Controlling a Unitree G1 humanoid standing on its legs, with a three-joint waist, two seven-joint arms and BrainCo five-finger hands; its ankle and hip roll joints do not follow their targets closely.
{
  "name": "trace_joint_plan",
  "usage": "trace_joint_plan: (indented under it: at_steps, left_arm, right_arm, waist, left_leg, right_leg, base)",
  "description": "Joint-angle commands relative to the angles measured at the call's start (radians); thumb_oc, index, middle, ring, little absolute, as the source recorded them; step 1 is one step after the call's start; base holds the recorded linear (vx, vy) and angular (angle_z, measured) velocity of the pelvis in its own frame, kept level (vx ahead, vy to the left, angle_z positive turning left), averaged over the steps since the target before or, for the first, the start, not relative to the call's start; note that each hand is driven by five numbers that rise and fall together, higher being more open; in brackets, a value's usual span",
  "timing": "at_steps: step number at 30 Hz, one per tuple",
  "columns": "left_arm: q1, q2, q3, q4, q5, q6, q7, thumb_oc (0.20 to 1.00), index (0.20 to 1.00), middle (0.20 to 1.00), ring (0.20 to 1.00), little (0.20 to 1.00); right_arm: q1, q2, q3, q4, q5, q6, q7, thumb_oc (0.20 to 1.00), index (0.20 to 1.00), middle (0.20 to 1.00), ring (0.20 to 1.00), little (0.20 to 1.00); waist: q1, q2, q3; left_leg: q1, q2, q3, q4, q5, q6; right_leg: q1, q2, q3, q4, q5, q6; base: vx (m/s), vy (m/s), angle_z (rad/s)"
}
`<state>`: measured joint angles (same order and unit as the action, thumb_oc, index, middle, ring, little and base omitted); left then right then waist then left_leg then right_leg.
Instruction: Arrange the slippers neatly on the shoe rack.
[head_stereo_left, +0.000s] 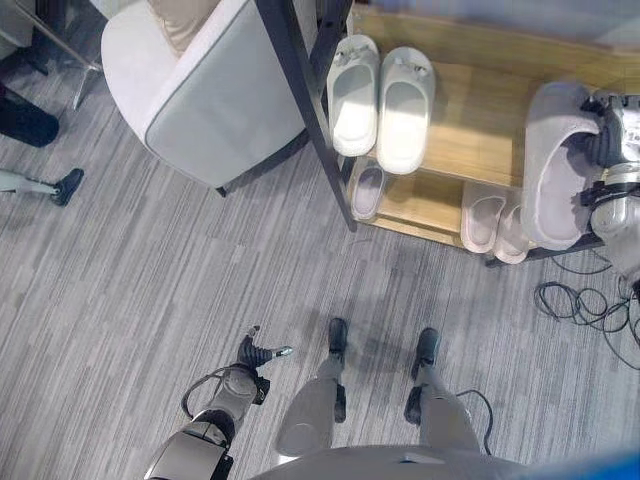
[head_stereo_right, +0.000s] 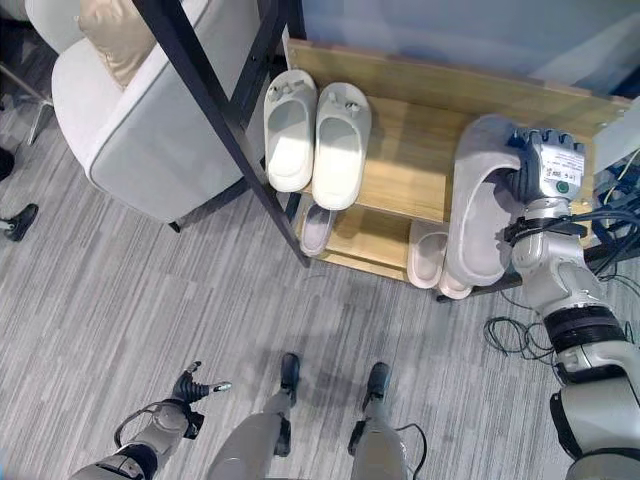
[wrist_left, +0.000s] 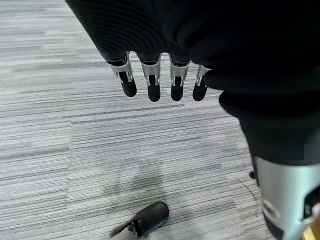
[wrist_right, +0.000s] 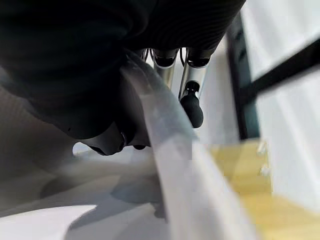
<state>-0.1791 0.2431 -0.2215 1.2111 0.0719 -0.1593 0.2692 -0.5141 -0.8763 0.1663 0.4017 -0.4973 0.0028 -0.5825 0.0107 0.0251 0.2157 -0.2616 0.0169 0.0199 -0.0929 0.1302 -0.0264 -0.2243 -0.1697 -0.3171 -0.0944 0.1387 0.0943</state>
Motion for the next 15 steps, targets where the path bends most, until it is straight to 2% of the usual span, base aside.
trace_joint_plan:
  at_steps: [1,3,4,10,13,15]
  left_arm:
    - [0.012,0.001,-0.006,0.084,0.038,0.017,0.008,1.0,1.0,1.0,1.0,1.0]
    - [0.062,0.002,0.033,0.088,0.041,0.03,0.0,1.0,1.0,1.0,1.0,1.0]
    - [0.076,0.004,0.04,0.088,0.049,0.031,-0.003,1.0,1.0,1.0,1.0,1.0]
    - [0.181,0.016,0.117,0.109,0.062,0.047,-0.009,1.0,1.0,1.0,1.0,1.0]
    - [0.203,0.036,0.149,0.111,0.064,0.049,-0.013,1.0,1.0,1.0,1.0,1.0]
    - [0.208,0.036,0.152,0.109,0.078,0.048,-0.017,1.0,1.0,1.0,1.0,1.0]
  right_arm:
    - [0.004,0.036,-0.036,0.015,0.01,-0.066,-0.027,0.2,0.2,0.2,0.2,0.2]
    - [0.189,0.127,-0.108,-0.129,0.038,-0.106,0.014,0.2,0.2,0.2,0.2,0.2]
    - [0.234,0.145,-0.116,-0.141,0.035,-0.114,0.023,0.2,0.2,0.2,0.2,0.2]
    - [0.441,0.326,-0.087,-0.181,0.136,-0.177,0.131,0.2,0.2,0.2,0.2,0.2]
    - [0.515,0.361,-0.079,-0.193,0.162,-0.192,0.183,0.2,0.2,0.2,0.2,0.2]
    - [0.56,0.375,-0.073,-0.207,0.161,-0.193,0.21,0.2,0.2,0.2,0.2,0.2]
  waist:
    - [0.013,-0.04,-0.025]
    - [0.006,-0.064,-0.04]
    - [0.007,-0.069,-0.045]
    - [0.014,-0.096,-0.104]
    - [0.016,-0.111,-0.127]
    - [0.007,-0.114,-0.136]
  left_leg:
    - [0.054,0.016,0.015,0.006,-0.126,-0.051]
    - [0.132,0.016,0.018,0.011,-0.153,-0.038]
    - [0.153,0.016,0.021,0.011,-0.159,-0.036]
    - [0.255,0.016,0.038,0.056,-0.224,-0.014]
    - [0.278,0.015,0.051,0.068,-0.243,-0.005]
    - [0.288,-0.002,0.056,0.069,-0.255,0.012]
  right_leg:
    - [0.125,-0.048,-0.014,0.043,-0.163,0.083]
    - [0.204,-0.039,-0.017,0.048,-0.185,0.079]
    - [0.225,-0.037,-0.02,0.046,-0.19,0.079]
    - [0.312,-0.018,-0.003,0.057,-0.213,0.079]
    - [0.321,-0.021,0.003,0.063,-0.207,0.088]
    - [0.313,-0.039,0.008,0.09,-0.19,0.102]
  base:
    - [0.1,-0.005,-0.15]
    - [0.12,-0.003,0.04]
    - [0.09,0.024,0.09]
    - [0.06,0.069,-0.11]
    - [0.02,0.123,-0.19]
    - [0.0,0.187,-0.19]
